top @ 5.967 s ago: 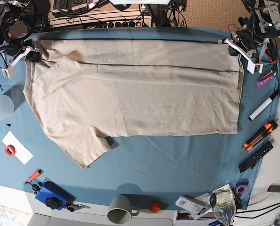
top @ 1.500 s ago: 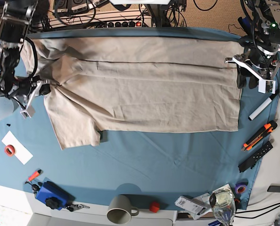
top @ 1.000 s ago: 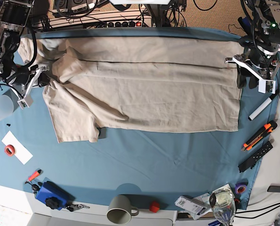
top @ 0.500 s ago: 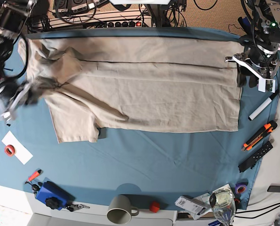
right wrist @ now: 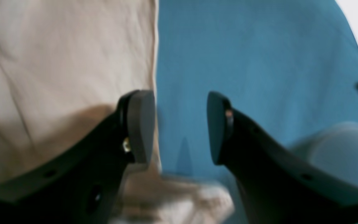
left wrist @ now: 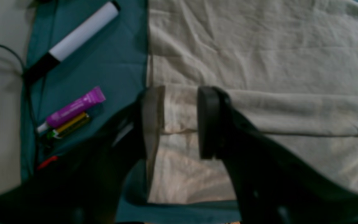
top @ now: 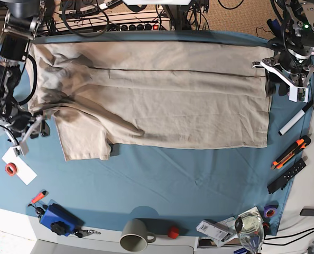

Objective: Fold the T-shirt properly
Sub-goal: 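Grasp the sleeve with the right gripper and fold it inward, then lower the left gripper to the hem corner and grasp it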

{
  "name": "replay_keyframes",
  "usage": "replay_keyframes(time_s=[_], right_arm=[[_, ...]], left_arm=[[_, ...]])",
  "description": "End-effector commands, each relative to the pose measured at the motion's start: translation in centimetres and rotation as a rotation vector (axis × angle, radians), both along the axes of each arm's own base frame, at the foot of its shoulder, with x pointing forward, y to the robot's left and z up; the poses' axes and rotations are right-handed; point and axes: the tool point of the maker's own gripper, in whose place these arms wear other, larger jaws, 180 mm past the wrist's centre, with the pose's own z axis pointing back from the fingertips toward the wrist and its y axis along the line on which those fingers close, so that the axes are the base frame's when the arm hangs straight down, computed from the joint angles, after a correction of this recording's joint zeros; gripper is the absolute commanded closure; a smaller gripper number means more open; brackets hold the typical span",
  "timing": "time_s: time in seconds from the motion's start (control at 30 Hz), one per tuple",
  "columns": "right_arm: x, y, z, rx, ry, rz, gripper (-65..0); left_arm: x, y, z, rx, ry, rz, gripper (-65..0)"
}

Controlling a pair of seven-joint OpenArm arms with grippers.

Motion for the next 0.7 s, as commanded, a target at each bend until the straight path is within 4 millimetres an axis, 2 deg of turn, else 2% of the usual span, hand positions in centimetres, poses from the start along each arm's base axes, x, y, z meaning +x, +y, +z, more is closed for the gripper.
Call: replay_keyframes(time_s=[0.0, 0.13, 0.2, 0.27, 0.43, 0.67], right_arm=[[1.9, -0.7, 2.8, -0.011, -0.086, -0.001, -27.5], [4.7, -1.0, 3.9, -0.015, -0.162, -0.044, -27.5], [5.7, -1.1, 3.8, 0.002, -0.163, -0.082, -27.5], [6.4, -0.8, 2.9, 0.026, -0.137, -0.102, -27.5], [7.1, 0.7, -1.0, 0.122, -0.040, -0.141, -27.5], [6.4, 3.0, -4.9, 0.176, 0.057, -0.146, -27.5]], left_arm=[[0.4, 0.0, 1.0, 0.008, -0.039, -0.007, -22.9], [0.4, 0.0, 1.0, 0.008, -0.040, -0.007, -22.8], [0.4, 0.0, 1.0, 0.008, -0.041, -0.007, -22.9], [0.4, 0.0, 1.0, 0.008, -0.040, -0.007, -22.9], [0.4, 0.0, 1.0, 0.008, -0.040, -0.007, -22.9], [0.5, 0.0, 1.1, 0.008, -0.044, -0.007, -22.9]])
